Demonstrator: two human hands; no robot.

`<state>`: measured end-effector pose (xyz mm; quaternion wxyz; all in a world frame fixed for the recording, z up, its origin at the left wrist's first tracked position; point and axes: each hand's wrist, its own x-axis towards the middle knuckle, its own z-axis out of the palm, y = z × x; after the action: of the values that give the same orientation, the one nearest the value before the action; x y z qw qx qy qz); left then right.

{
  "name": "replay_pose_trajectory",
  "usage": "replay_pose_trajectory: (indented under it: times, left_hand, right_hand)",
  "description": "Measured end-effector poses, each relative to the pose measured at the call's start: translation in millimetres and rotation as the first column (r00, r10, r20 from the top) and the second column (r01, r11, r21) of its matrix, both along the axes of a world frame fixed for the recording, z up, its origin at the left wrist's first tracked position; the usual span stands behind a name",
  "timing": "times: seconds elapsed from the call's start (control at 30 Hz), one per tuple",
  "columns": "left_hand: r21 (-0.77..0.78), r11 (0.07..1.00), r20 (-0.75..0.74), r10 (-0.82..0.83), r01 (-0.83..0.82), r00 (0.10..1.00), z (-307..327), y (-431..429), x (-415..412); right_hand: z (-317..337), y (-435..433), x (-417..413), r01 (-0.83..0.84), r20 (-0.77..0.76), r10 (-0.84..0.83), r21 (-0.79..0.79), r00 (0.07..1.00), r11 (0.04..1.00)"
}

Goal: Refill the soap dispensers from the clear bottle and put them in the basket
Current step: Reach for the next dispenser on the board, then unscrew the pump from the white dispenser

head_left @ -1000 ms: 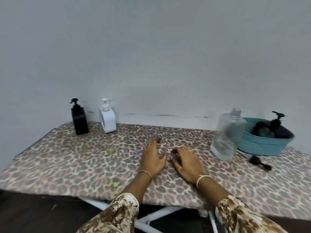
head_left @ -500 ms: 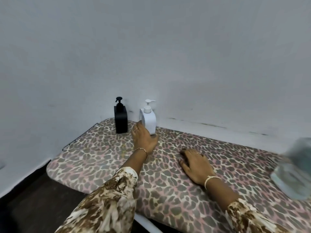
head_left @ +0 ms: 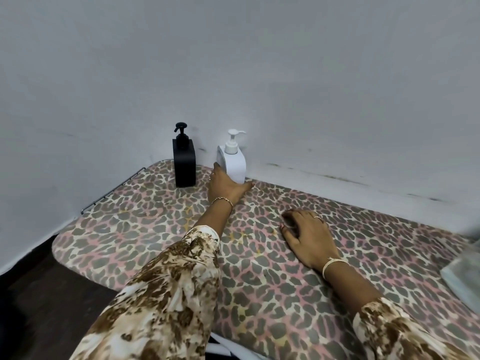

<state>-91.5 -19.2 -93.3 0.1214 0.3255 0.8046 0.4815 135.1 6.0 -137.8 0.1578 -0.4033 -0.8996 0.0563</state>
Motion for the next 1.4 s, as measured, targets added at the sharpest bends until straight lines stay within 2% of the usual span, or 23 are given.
replay_pose_trajectory:
  times: [0.37, 0.6, 0.8, 0.97, 1.07, 1.13, 1.23, 1.4]
  left_hand:
    - [0.073, 0.997, -0.006, 0.003, -0.002, 1.0, 2, -8, 14]
    - [0.128, 0.985, 0.037, -0.119, 0.113, 0.992, 5, -34, 63]
    - [0.122, 0.95, 0.026, -0.293, 0.288, 0.956, 3, -53, 117]
    - [0.141, 0.913, 0.064, -0.394, 0.382, 0.917, 6, -63, 158]
    - [0.134, 0.892, 0.092, -0.445, 0.432, 0.891, 4, -68, 179]
    - [0.122, 0.88, 0.088, -0.47, 0.458, 0.878, 2, -71, 192]
    - [0.123, 0.863, 0.082, -0.501, 0.49, 0.862, -1, -74, 211]
    - [0.105, 0.851, 0.087, -0.524, 0.515, 0.847, -3, -78, 232]
  right_hand:
    - [0, -4, 0, 0.0, 0.004, 0.0, 0.02, 1.0, 1.0]
    - [12, -13, 9, 0.004, 0.02, -0.005, 0.026, 1.0, 1.0]
    - [17, -22, 37, 0.098, -0.052, -0.099, -0.011, 0.994, 0.995]
    - [29, -31, 63, 0.271, -0.242, -0.258, 0.022, 0.935, 0.962]
    - [44, -34, 79, 0.358, -0.458, -0.314, 0.01, 0.831, 0.934]
    - [54, -35, 90, 0.34, -0.549, -0.295, -0.022, 0.782, 0.94]
    - [61, -38, 108, 0.263, -0.571, -0.228, -0.022, 0.789, 0.965]
    - [67, -45, 126, 0.241, -0.576, -0.216, -0.035, 0.789, 0.97]
